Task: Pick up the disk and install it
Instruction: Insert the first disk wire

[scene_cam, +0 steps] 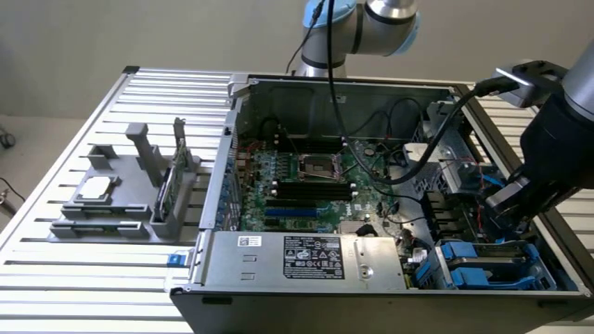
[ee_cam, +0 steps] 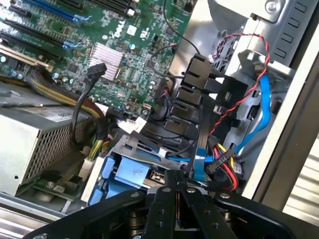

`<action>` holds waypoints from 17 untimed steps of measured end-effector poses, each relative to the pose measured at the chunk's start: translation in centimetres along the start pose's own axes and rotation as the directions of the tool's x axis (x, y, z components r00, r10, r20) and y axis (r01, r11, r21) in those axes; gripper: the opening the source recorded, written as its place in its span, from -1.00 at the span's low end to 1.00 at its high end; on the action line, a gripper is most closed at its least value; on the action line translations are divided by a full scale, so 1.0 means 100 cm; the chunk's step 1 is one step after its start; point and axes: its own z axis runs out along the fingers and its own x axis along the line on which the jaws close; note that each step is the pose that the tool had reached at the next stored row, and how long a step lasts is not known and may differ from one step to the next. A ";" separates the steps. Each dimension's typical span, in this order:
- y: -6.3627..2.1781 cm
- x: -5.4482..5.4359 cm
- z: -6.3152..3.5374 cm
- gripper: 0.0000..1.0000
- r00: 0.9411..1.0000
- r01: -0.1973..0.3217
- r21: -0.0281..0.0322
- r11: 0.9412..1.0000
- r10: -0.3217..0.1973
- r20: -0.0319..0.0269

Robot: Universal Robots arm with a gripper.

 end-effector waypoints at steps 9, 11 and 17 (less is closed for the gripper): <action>0.0000 0.000 -0.0001 -0.79 0.987 -0.159 0.010 0.987 0.159 0.001; 0.0000 0.000 -0.0001 -0.79 0.981 -0.194 0.013 0.981 0.194 0.001; 0.0000 0.000 -0.0001 -0.79 0.957 -0.291 0.019 0.956 0.292 0.003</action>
